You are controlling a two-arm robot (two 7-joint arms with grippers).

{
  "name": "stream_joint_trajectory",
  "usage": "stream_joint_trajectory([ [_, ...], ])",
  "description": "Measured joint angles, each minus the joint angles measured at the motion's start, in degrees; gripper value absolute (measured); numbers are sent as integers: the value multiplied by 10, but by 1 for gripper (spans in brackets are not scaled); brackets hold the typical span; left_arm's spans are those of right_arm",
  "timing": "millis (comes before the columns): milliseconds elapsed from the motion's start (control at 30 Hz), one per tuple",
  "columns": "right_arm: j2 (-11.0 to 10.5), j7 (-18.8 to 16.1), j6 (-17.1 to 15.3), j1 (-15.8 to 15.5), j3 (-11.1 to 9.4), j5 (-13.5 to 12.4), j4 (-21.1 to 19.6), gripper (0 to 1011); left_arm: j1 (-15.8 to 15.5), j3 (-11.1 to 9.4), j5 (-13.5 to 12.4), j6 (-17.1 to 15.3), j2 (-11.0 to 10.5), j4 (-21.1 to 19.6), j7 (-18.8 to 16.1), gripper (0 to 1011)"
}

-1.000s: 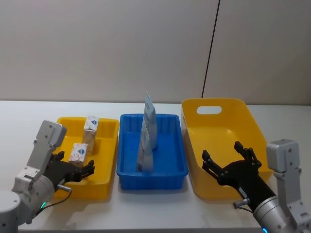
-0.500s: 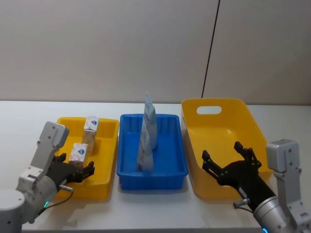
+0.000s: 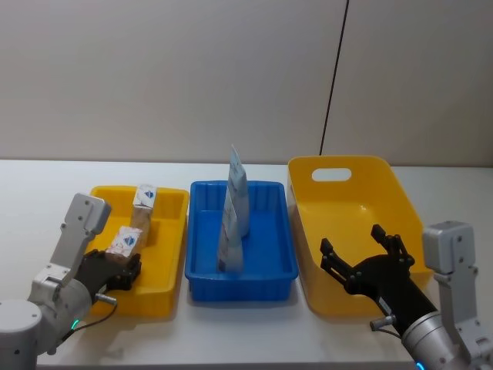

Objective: Bimanual collaborative sorting of washing and personal care products

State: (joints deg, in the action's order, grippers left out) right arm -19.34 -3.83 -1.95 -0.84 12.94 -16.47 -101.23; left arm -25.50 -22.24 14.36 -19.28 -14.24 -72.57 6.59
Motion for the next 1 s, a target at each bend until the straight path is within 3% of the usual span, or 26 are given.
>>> stream_joint_trajectory([
  [67,0,0,0,0,0,0,0,1000,0,0,0,0,0,1,0,446],
  [167,0,0,0,0,0,0,0,1000,-1,0,0,0,1,1,0,423],
  [533,0,0,0,0,0,0,0,1000,1,2,-1,20,-5,-8,15,413],
  [1000,0,0,0,0,0,0,0,1000,-2,12,1,51,-44,-78,75,413],
])
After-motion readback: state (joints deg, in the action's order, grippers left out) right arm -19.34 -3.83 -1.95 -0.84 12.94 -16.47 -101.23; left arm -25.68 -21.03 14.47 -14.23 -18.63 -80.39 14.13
